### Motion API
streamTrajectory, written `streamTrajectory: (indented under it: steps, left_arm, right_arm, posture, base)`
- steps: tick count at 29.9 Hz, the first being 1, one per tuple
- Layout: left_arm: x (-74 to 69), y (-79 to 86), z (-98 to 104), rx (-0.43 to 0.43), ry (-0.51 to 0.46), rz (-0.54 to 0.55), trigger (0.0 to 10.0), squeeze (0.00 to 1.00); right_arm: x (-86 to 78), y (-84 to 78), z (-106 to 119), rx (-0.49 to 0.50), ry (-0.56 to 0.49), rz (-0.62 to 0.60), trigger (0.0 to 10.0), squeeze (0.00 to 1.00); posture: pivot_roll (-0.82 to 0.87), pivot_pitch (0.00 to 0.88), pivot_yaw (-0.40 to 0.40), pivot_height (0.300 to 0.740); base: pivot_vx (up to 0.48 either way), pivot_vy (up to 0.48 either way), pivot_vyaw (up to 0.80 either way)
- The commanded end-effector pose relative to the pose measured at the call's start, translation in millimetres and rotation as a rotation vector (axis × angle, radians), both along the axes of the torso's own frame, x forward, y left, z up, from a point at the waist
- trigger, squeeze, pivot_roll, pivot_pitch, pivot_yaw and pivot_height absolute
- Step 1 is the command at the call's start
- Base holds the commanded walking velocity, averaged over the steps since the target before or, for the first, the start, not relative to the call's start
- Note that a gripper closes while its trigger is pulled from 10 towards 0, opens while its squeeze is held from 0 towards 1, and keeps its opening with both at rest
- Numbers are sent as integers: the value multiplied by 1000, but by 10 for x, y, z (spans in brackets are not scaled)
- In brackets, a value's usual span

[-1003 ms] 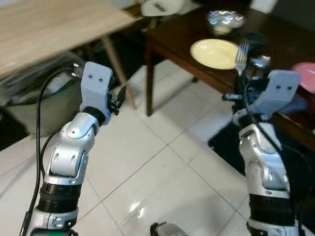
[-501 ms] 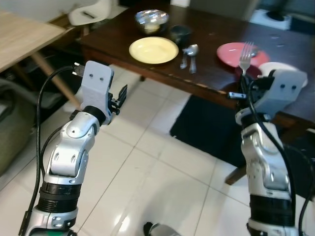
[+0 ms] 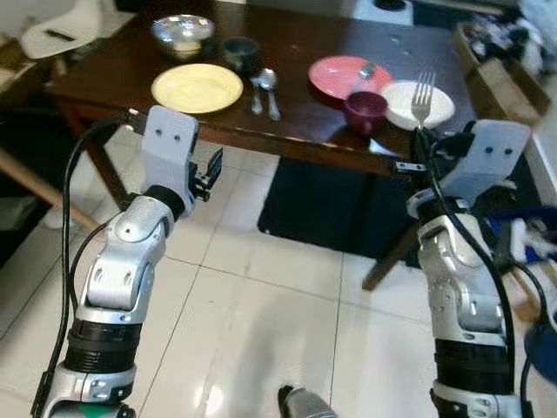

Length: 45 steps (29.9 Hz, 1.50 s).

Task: Setting the table

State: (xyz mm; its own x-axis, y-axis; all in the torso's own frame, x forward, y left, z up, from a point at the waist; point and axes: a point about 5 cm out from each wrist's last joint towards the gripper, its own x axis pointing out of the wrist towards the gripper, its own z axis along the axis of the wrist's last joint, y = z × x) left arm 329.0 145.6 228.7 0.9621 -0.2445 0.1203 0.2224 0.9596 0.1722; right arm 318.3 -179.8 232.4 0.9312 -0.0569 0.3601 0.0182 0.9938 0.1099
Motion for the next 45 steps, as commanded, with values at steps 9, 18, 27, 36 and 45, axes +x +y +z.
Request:
streamTrajectory:
  steps: [9, 18, 27, 36, 45]
  left_arm:
    - [1, -73, 9, -41, 10, -56, 10000, 0]
    - [15, -51, -3, -29, 5, -35, 10000, 0]
    - [69, 10, 7, 7, -12, 33, 10000, 0]
    - [96, 52, -17, 24, -13, 96, 10000, 0]
    - [84, 46, -15, 26, -20, 93, 10000, 0]
  right_arm:
    - [-10, -40, -4, 1, -4, -19, 10000, 0]
    - [-4, -17, -9, 3, -1, 4, 10000, 0]
    - [-50, 261, 53, 34, -33, 222, 10000, 0]
    - [-108, 346, 101, 46, -70, 310, 10000, 0]
    - [-115, 348, 88, -5, -49, 353, 10000, 0]
  posture:
    - [-140, 38, 62, 740]
    - [-140, 39, 61, 740]
    - [-139, 47, 63, 740]
    - [-140, 43, 57, 740]
    - [-137, 52, 56, 740]
  base:
    - [0, 0, -800]
    - [0, 0, -800]
    - [29, 0, -144]
    - [446, 0, 0]
    - [480, 0, 0]
